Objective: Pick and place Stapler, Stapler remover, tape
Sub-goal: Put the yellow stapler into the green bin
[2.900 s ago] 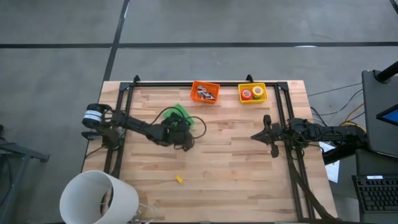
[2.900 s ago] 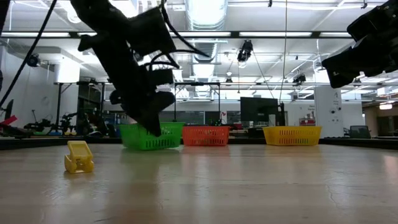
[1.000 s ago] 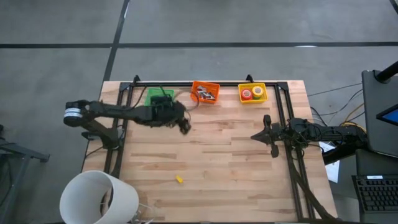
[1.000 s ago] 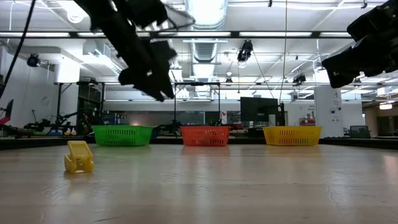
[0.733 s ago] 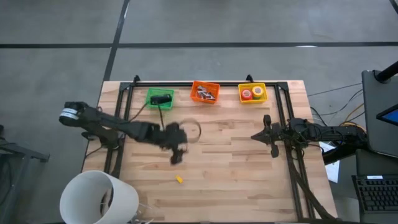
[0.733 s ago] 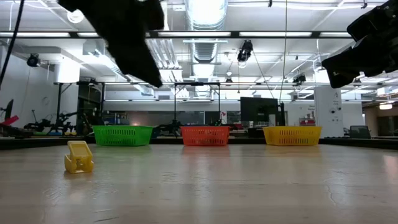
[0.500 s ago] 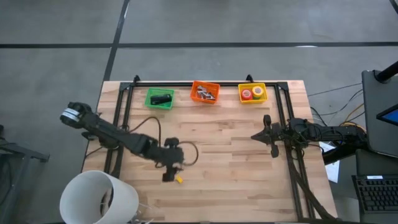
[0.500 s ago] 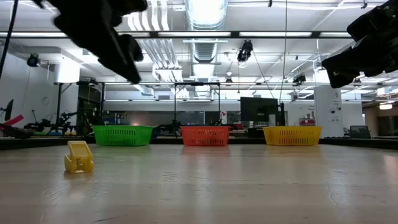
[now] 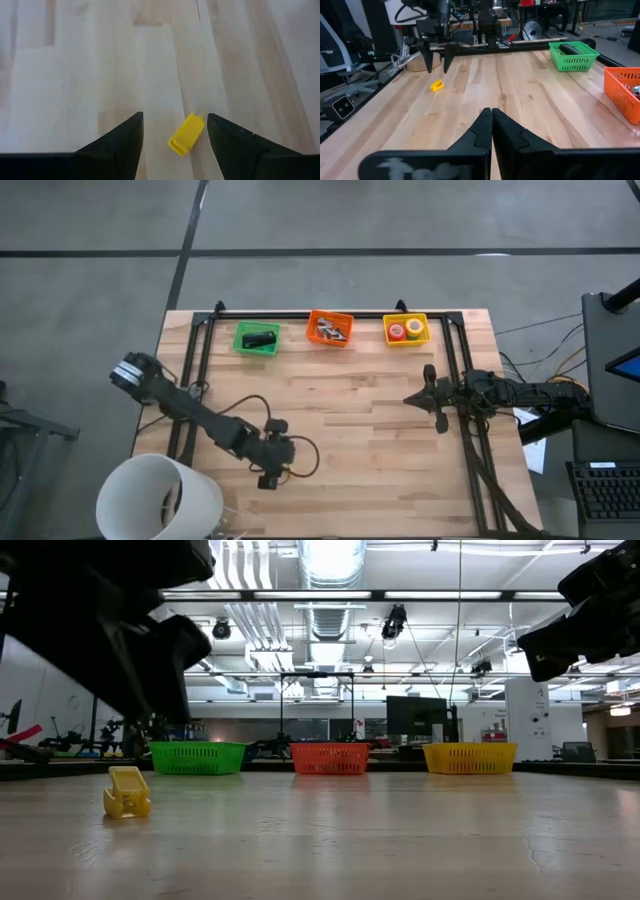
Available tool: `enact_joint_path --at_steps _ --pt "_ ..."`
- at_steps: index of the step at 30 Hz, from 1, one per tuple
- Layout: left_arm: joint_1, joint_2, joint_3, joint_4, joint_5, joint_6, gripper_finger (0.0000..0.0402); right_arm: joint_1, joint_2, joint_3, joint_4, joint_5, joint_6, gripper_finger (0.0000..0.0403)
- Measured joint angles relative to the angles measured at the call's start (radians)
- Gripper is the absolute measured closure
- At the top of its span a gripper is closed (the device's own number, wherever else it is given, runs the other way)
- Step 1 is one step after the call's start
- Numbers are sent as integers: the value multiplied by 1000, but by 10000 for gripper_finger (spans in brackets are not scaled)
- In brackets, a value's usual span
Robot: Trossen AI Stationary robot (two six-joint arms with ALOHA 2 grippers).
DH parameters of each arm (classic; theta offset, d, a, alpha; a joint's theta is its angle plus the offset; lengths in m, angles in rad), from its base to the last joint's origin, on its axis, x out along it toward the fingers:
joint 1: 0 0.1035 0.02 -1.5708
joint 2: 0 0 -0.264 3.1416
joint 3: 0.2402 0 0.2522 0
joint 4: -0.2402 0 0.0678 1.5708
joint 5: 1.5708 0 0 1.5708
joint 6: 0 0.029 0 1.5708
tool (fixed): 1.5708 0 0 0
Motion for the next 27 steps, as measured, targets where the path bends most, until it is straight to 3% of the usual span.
enact_joint_path --at_steps 19,27 --pt "-47 163 2 67 13 -4 195 0 0 0 0 0 0 394" --pt "-47 176 8 68 7 -33 223 0 0 0 0 0 0 394"
